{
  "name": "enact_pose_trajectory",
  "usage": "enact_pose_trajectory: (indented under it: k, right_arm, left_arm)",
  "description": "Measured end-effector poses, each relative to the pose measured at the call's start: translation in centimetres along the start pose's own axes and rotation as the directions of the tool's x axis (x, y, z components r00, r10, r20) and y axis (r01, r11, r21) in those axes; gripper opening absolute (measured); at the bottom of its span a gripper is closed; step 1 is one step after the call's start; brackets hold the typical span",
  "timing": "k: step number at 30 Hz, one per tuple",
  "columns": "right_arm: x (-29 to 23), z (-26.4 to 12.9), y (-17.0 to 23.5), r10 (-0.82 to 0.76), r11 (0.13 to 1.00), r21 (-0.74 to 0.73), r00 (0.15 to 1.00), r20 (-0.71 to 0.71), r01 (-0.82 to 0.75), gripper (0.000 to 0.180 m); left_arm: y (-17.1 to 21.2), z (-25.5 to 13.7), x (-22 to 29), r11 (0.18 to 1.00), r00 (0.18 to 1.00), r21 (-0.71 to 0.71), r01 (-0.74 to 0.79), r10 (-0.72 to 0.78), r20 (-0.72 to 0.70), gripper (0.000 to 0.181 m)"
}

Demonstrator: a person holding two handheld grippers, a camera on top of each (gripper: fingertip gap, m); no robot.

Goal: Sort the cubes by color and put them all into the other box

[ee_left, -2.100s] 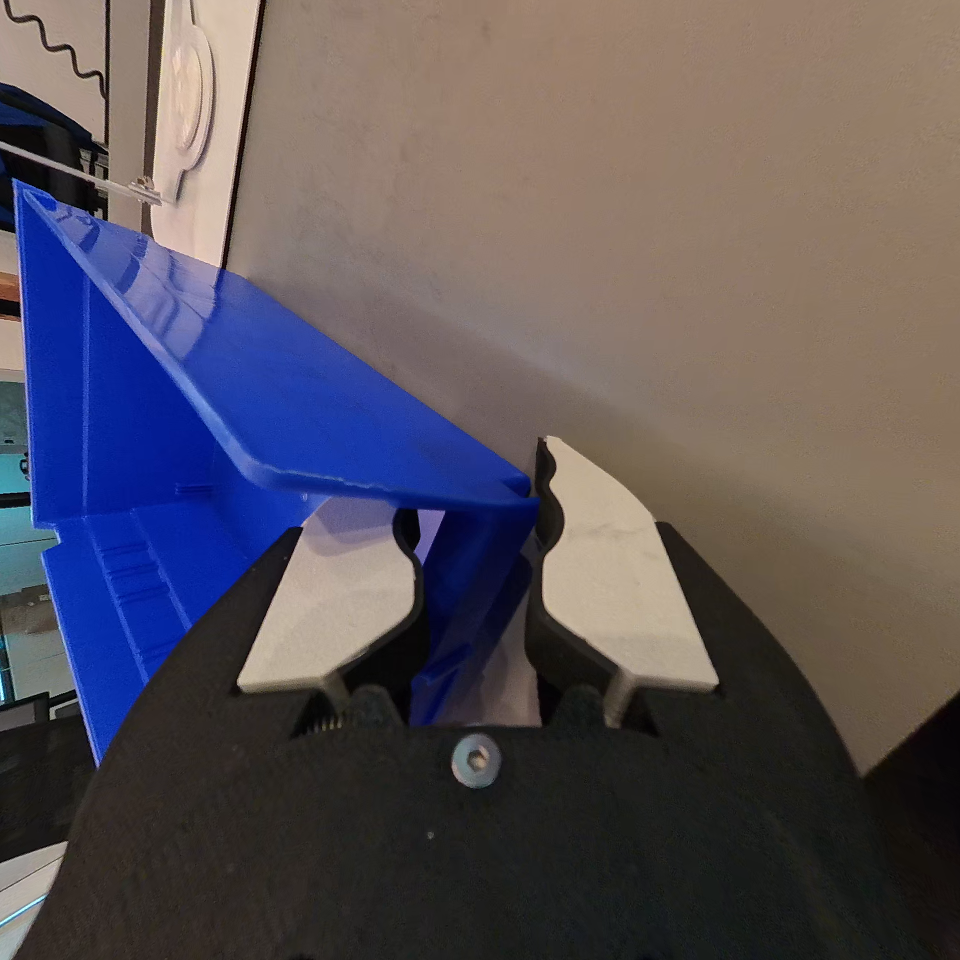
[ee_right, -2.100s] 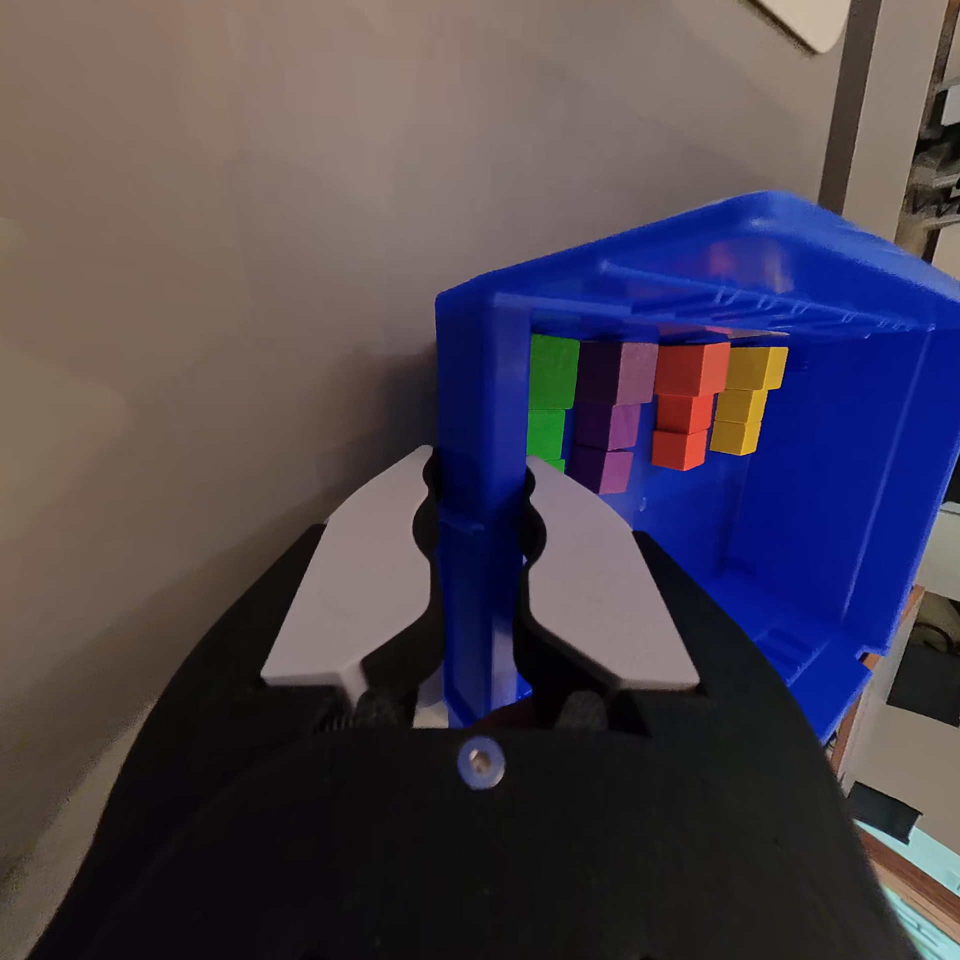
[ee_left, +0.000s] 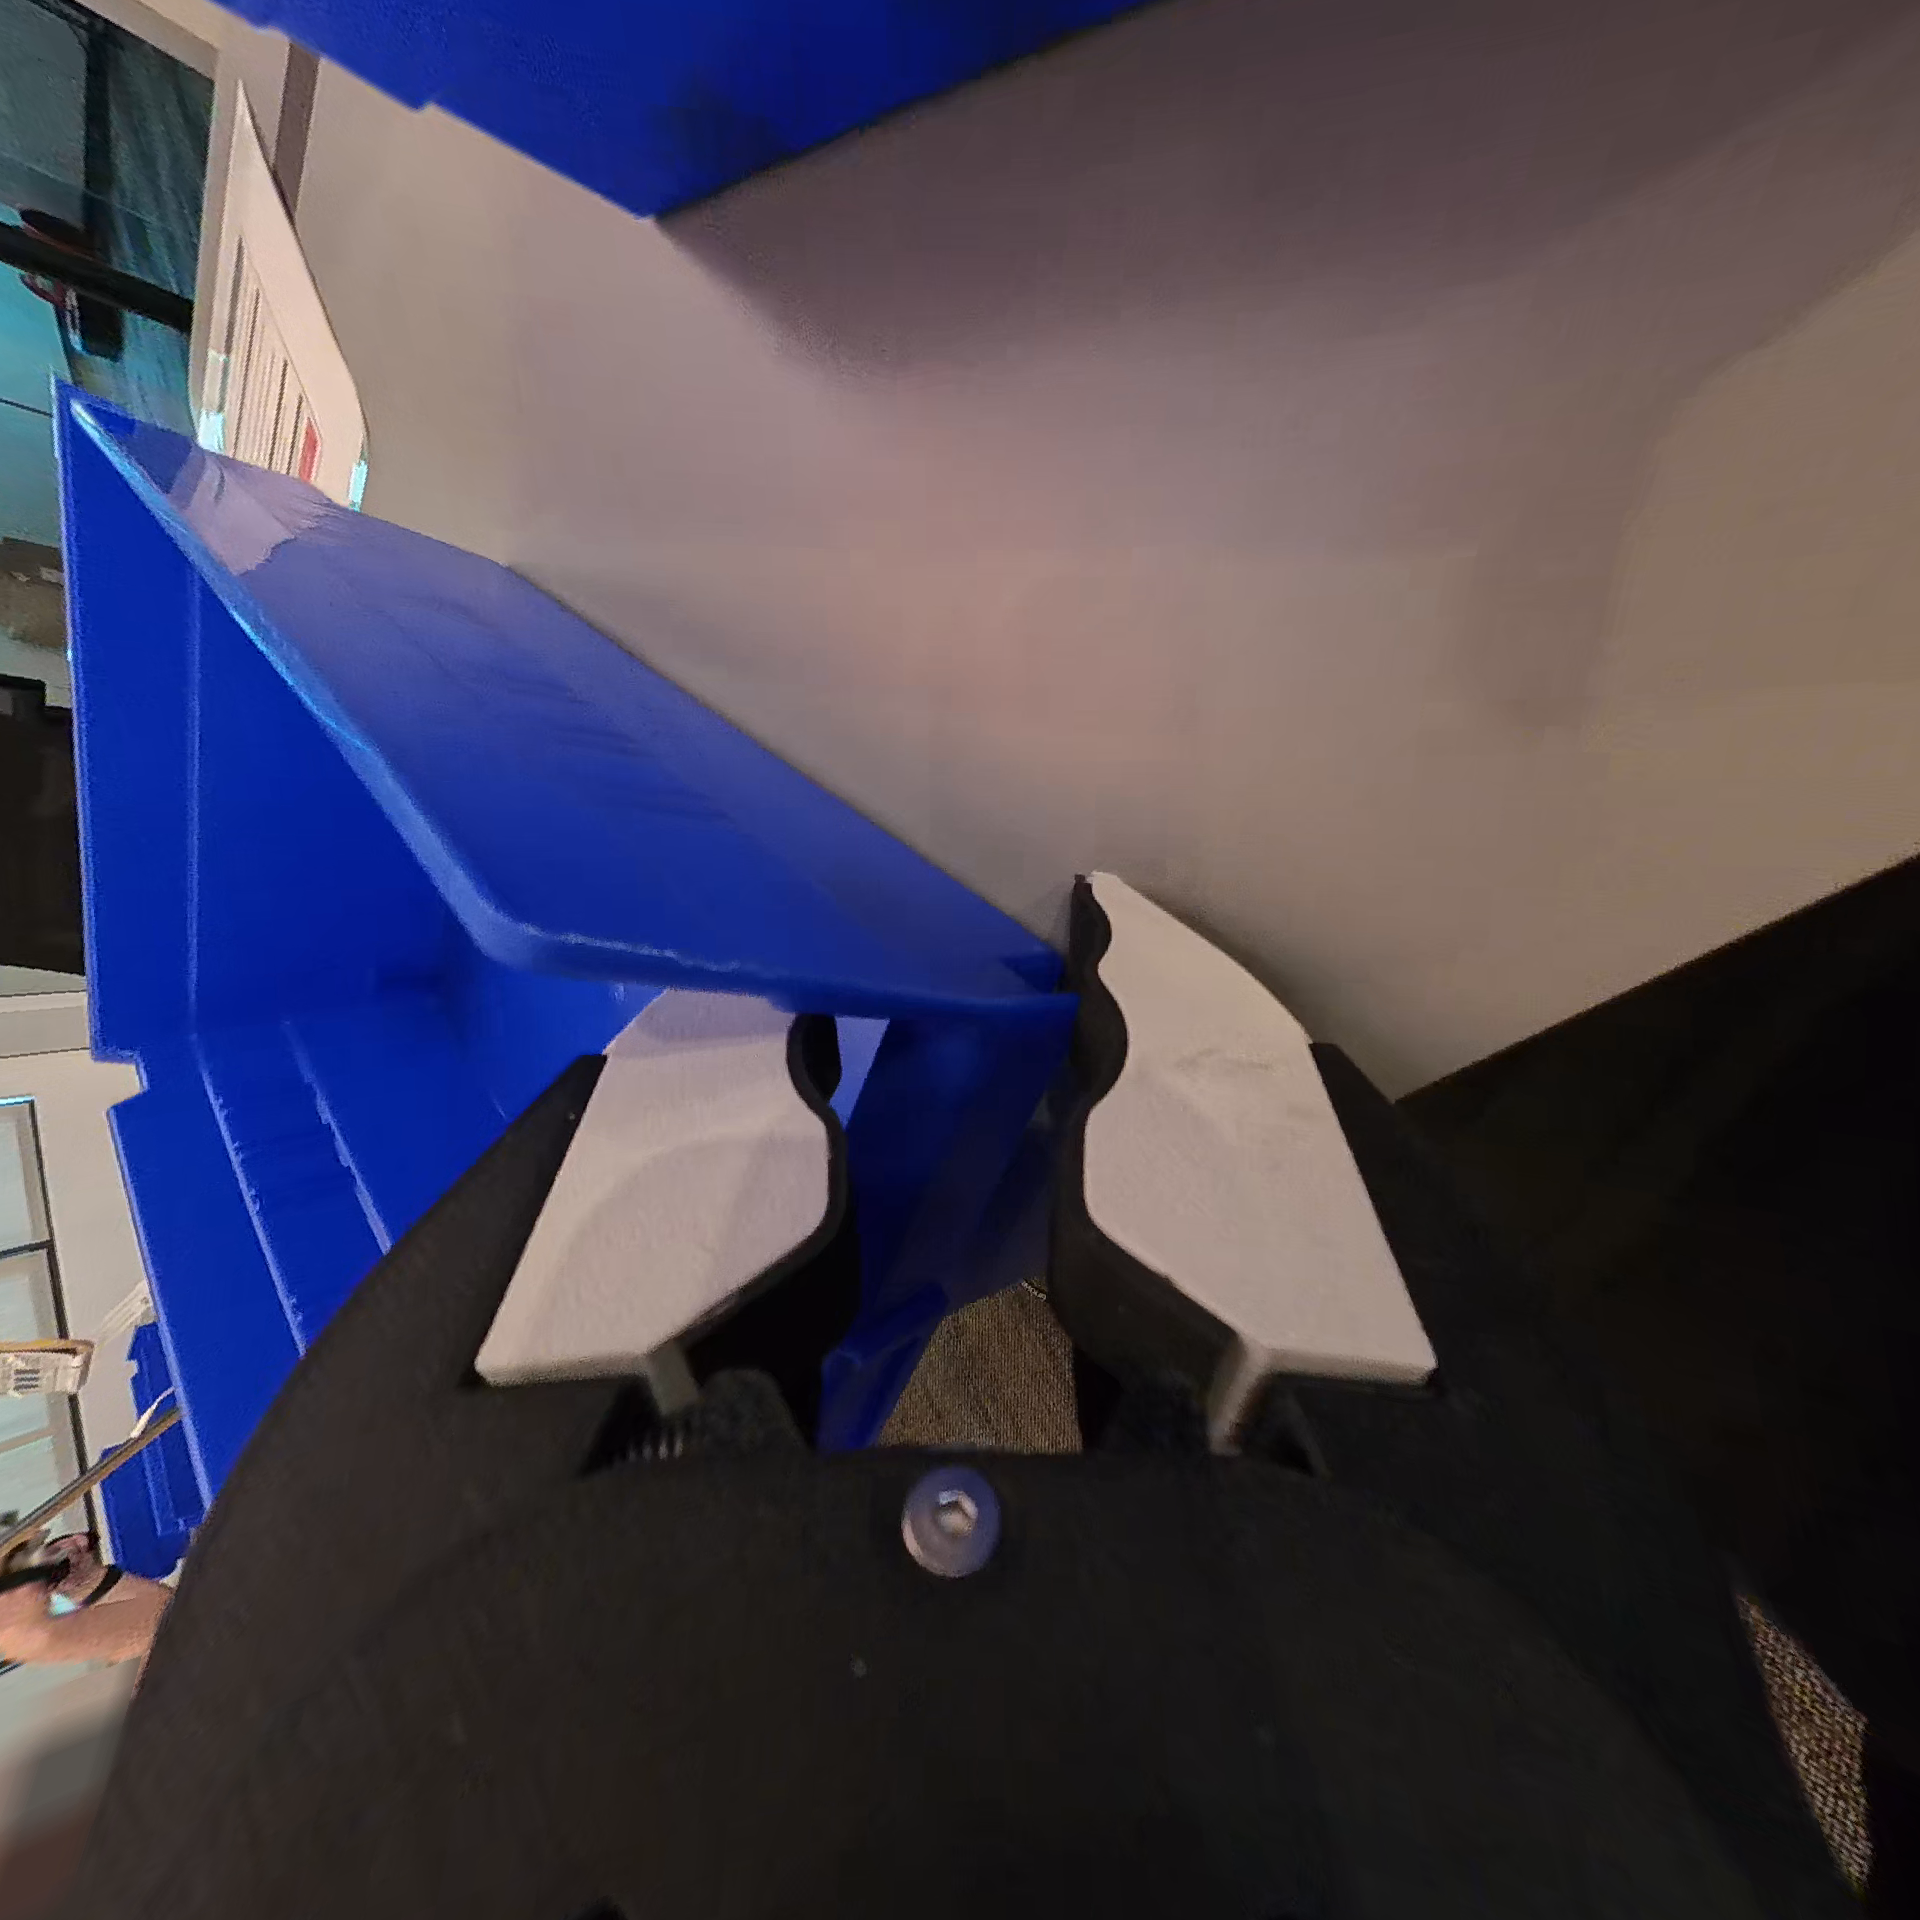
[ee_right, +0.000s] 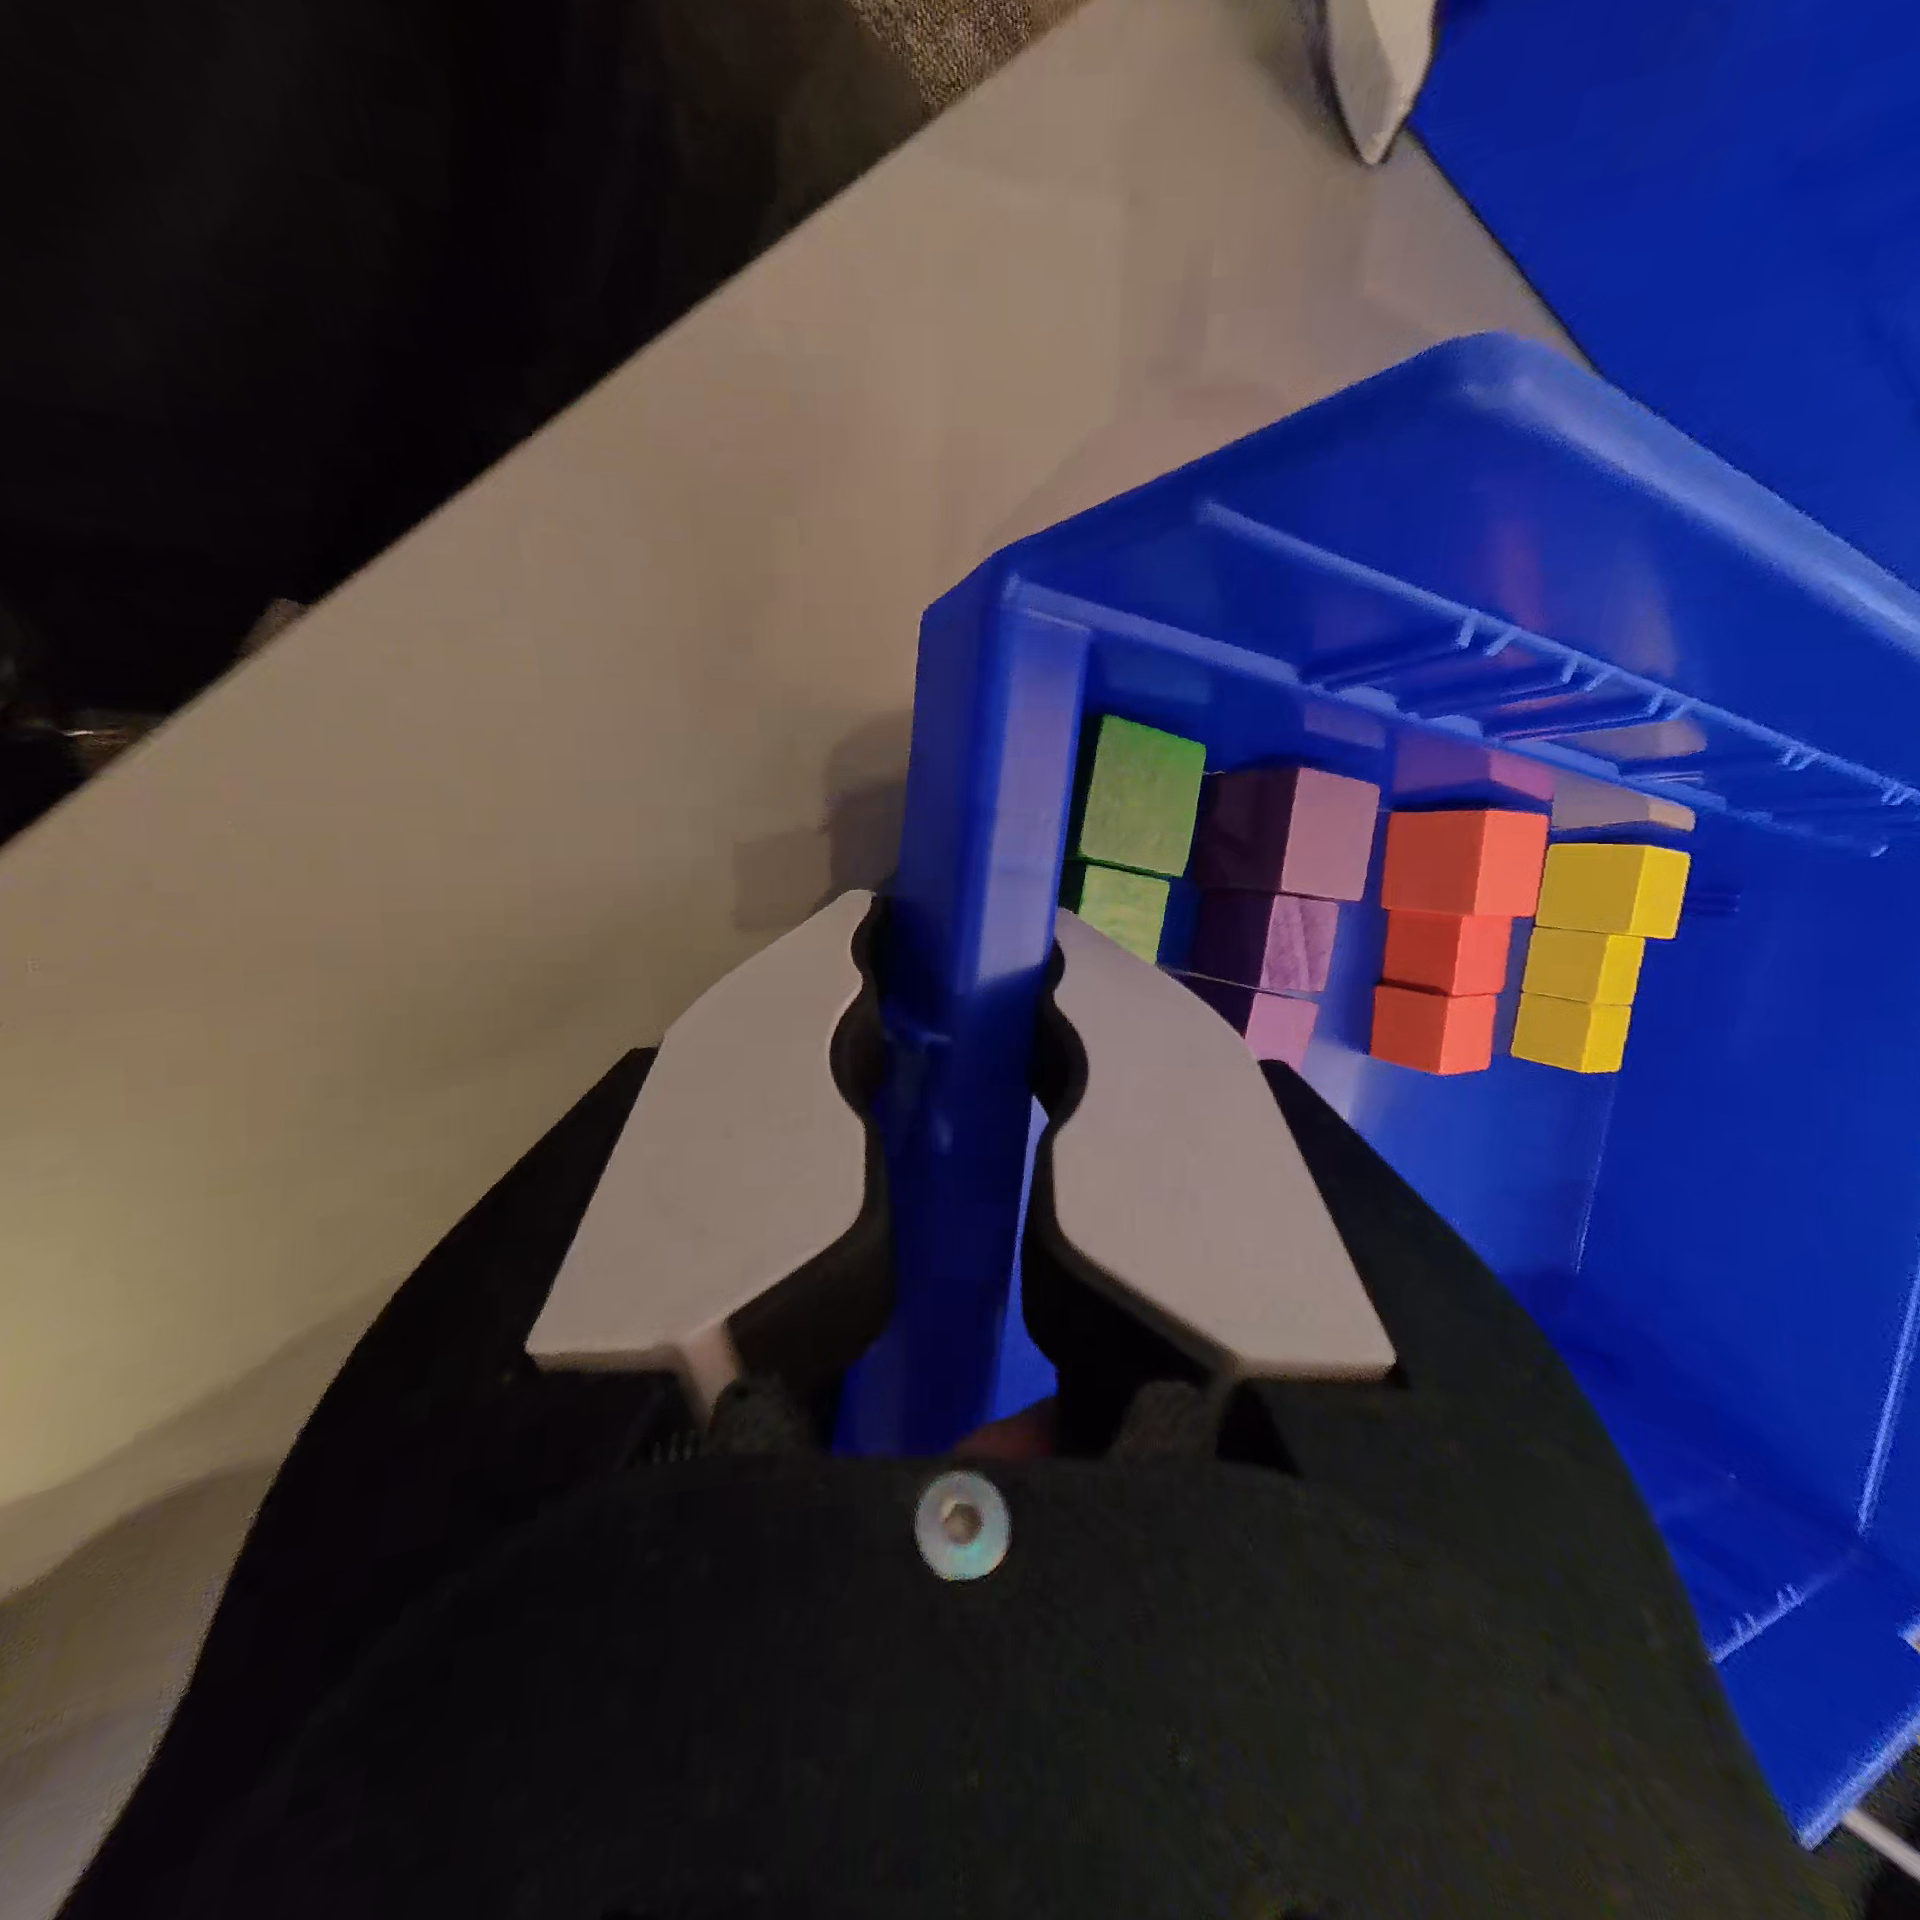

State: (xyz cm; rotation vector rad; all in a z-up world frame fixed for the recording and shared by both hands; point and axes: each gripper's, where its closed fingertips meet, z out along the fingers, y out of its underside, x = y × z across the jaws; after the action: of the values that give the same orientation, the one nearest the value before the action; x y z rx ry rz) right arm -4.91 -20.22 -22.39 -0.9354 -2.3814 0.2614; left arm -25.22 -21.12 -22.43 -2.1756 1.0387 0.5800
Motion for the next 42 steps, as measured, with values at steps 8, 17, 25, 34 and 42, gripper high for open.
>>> enact_pose_trajectory:
  k: [8,17,25,34,42]
  right_arm:
    - [7.3,3.5,0.8,0.037,0.999,-0.017,0.999,-0.016,-0.037,0.025]
    - [15.6,7.1,2.6,0.133,0.988,-0.064,0.989,-0.065,-0.137,0.025]
    - [22.1,9.8,4.2,0.242,0.96,-0.113,0.962,-0.123,-0.256,0.025]
    - [27.9,12.3,5.8,0.343,0.916,-0.153,0.921,-0.185,-0.372,0.025]
    - [32.6,14.1,7.2,0.429,0.858,-0.184,0.867,-0.256,-0.479,0.025]
  left_arm:
    - [1.1,0.1,-0.7,1.0,1.0,-0.007,0.01,-0.01,0.009,0.042]
    - [2.0,0.0,-1.2,1.0,1.0,-0.007,0.013,-0.013,0.014,0.042]
    - [2.3,0.0,-1.3,1.0,1.0,0.005,0.005,-0.005,0.02,0.042]
    - [2.3,0.0,-1.3,1.0,1.0,0.015,-0.002,0.002,0.025,0.042]
    - [2.3,-0.1,-1.4,1.0,1.0,0.02,-0.006,0.005,0.028,0.042]
